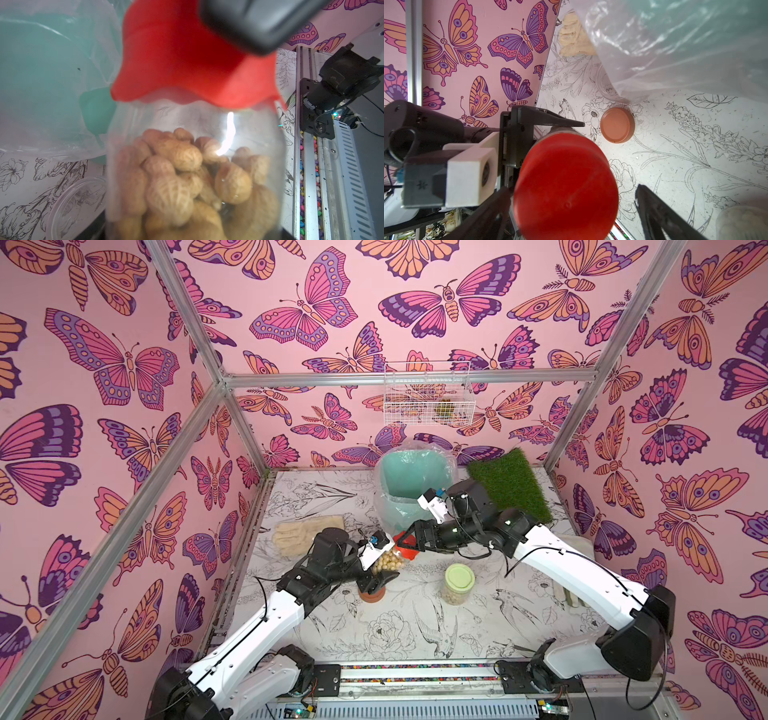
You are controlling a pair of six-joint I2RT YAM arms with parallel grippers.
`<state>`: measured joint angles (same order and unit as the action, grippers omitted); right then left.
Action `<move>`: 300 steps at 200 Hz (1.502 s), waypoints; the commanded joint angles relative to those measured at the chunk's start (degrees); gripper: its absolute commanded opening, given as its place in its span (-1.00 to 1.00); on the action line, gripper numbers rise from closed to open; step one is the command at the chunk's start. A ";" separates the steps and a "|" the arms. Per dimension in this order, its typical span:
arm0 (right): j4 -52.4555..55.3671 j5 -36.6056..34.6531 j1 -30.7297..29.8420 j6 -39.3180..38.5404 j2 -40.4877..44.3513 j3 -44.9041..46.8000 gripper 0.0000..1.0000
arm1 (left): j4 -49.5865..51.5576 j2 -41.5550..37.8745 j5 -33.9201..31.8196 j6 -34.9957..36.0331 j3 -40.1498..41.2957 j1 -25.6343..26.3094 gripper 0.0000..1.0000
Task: Empty moldy peanuts from jars
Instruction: Unscrew the lid from the jar.
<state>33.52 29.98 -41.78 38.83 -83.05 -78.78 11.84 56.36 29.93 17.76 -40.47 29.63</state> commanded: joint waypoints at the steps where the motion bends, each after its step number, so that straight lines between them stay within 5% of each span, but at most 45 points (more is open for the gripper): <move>1: -1.49 -1.01 -0.41 0.19 -0.35 -1.65 0.79 | -1.93 0.07 -0.04 0.61 -0.33 -0.36 -1.00; 42: -2.87 -0.25 -0.37 -0.85 -0.36 -0.61 0.52 | -1.94 0.12 -0.05 0.43 -0.31 -0.36 -1.00; 106: -4.89 10.86 4.39 -13.19 -0.13 1.77 -0.45 | -1.90 -0.28 0.24 0.41 -0.32 -0.39 -1.00; 137: -3.13 15.68 4.78 -29.72 1.25 1.64 -0.71 | -1.82 -0.15 0.81 0.52 -0.48 -0.36 -1.00; 166: 1.56 16.39 4.85 -46.20 2.45 1.20 -0.74 | -1.25 -0.19 1.56 0.61 -0.92 -0.45 -1.00; 196: 3.51 13.29 4.87 -55.64 3.55 1.10 -0.54 | -0.77 -0.35 2.24 0.52 -1.10 -0.45 -1.00; 228: 3.00 12.41 4.82 -55.51 3.41 -0.36 0.39 | -0.51 -0.61 2.35 0.52 -1.28 -0.45 -1.00; 245: 1.43 11.25 4.82 -51.62 3.66 -0.48 0.71 | -0.50 -0.64 2.36 0.61 -1.39 -0.45 -1.00; 300: -3.70 14.52 4.86 -41.67 6.32 0.87 0.95 | -0.50 -1.22 1.83 0.52 -1.11 -0.47 -1.00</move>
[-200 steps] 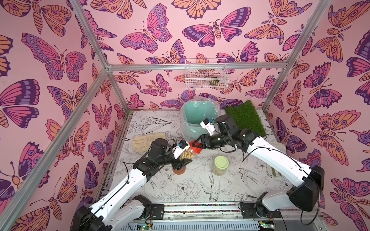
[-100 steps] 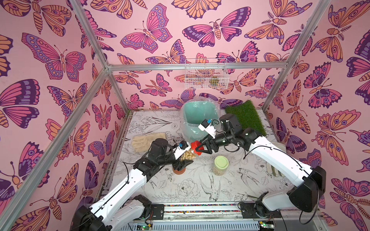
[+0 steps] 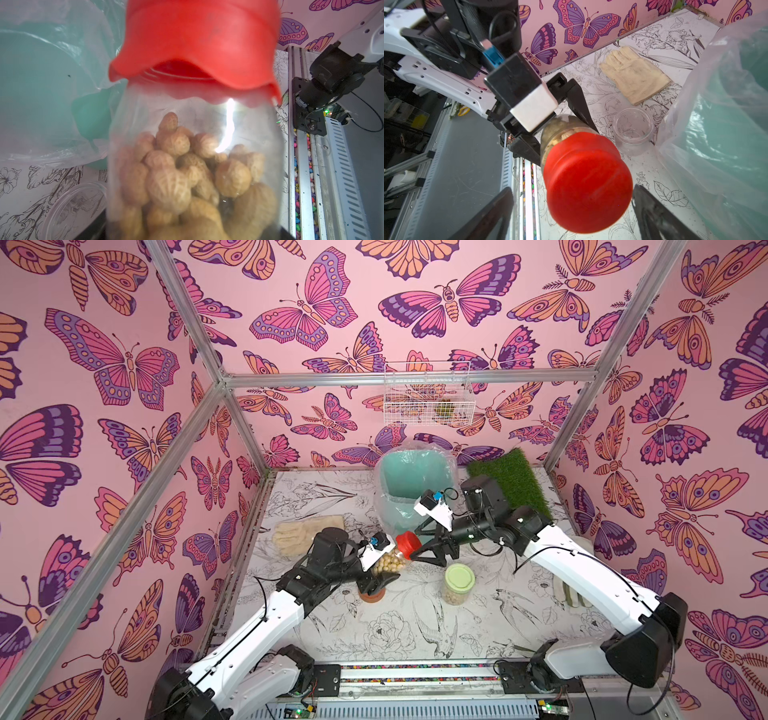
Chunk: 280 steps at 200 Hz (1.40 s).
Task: Empty moldy peanuts from jars
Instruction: Unscrew the lid from the jar.
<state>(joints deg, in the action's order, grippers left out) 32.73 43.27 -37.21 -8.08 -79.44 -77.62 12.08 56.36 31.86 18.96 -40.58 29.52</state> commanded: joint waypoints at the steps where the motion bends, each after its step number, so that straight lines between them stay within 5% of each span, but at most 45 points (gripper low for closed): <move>1: -2.97 1.09 0.25 5.38 2.71 -0.27 0.96 | -0.74 -1.24 -0.11 -0.68 -1.00 -0.35 -1.00; 63: 3.09 -11.60 0.26 30.43 1.10 -5.18 0.98 | -0.81 -2.05 -1.52 -0.69 -0.29 -0.34 -1.00; 110: 3.07 -14.29 -1.07 40.05 1.38 -3.33 0.98 | -1.01 -1.69 -1.79 -0.59 -0.21 -0.35 -1.00; 195: 1.00 -14.59 -4.70 43.21 -1.84 -2.07 1.00 | -1.45 -1.67 -2.22 -0.94 0.23 -0.34 -1.00; 280: 0.63 -12.89 -5.00 43.13 -3.13 -2.06 0.60 | -1.54 -1.70 -2.36 -1.03 0.41 -0.34 -1.00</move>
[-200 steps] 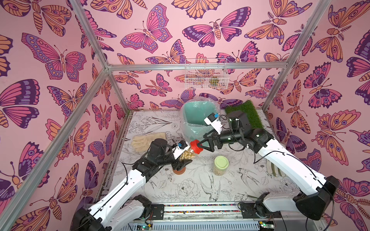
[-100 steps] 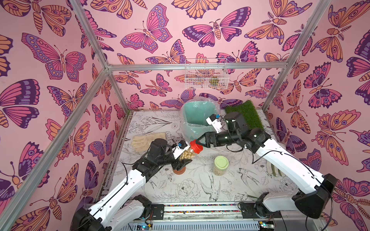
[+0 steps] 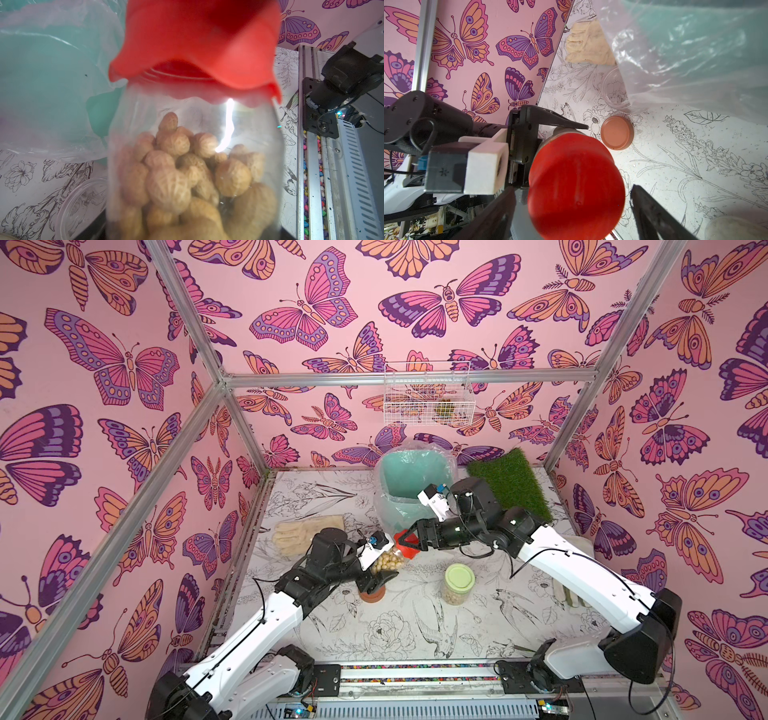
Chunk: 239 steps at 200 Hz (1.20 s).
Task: Empty moldy peanuts from jars
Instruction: Unscrew the lid from the jar.
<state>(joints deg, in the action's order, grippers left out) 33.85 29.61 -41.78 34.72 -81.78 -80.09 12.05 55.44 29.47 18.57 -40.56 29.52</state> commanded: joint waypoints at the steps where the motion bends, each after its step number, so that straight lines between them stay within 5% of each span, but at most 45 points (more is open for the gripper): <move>1: -0.46 0.83 -0.42 0.25 -0.81 0.44 0.59 | -1.51 -0.78 0.00 -0.64 0.39 -0.34 -1.00; 28: -0.02 1.66 -0.38 -1.14 -1.43 -0.02 0.48 | -1.53 -0.88 -0.03 -0.64 0.30 -0.34 -1.00; 102: -2.32 5.81 1.94 -3.96 -1.33 1.40 -0.25 | -1.44 -1.36 -0.12 -0.81 0.82 -0.43 -1.00; 134: -3.27 6.88 3.50 -5.36 -0.06 1.62 -0.37 | -1.51 -1.56 -0.20 -0.73 1.00 -0.43 -1.00; 144: -2.36 8.66 3.84 -5.97 -0.13 1.10 -0.28 | -1.52 -1.54 -0.32 -0.65 1.00 -0.44 -1.00; 163: 0.57 7.58 3.91 -6.99 -0.01 0.15 0.35 | -1.51 -1.61 -0.30 -0.67 1.05 -0.44 -1.00; 197: -1.96 4.85 4.80 -3.35 2.06 3.06 0.99 | -2.33 -1.82 -0.74 -0.71 1.08 -0.51 -1.00; 239: -9.13 6.92 5.92 2.22 4.06 9.02 0.98 | -3.87 -3.11 -0.85 -1.33 1.12 -0.51 -1.00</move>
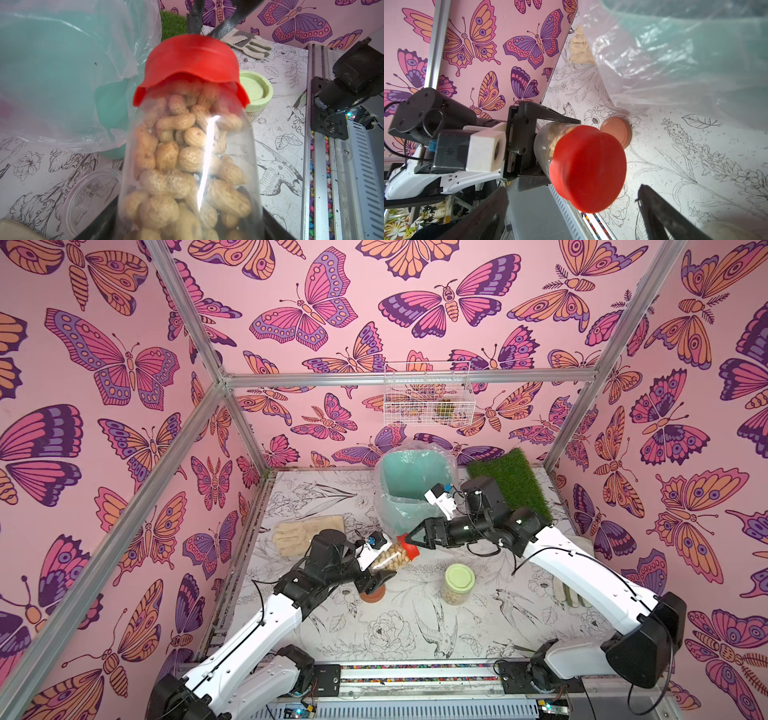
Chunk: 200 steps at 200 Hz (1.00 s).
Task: Empty moldy peanuts from jars
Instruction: Unscrew the lid from the jar.
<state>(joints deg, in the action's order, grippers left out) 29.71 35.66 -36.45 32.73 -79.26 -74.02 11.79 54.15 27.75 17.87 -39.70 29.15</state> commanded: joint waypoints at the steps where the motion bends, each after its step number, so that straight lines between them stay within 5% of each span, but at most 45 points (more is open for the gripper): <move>1: -5.18 0.88 0.59 4.37 1.56 3.10 0.98 | -3.61 -1.84 0.85 -0.68 0.30 -0.14 -1.00; 75: -20.33 7.67 0.64 13.74 -0.44 8.37 0.98 | -6.68 -2.60 1.16 -2.31 1.20 -0.14 -1.00; 200: -20.54 11.53 2.75 12.85 -1.12 8.26 0.19 | -7.02 -2.34 1.53 -2.31 1.64 -0.66 -1.00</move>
<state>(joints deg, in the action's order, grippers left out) 7.90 45.17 -35.07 47.55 -81.01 -65.19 7.05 52.31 28.05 15.97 -39.11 28.88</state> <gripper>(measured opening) 0.669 0.743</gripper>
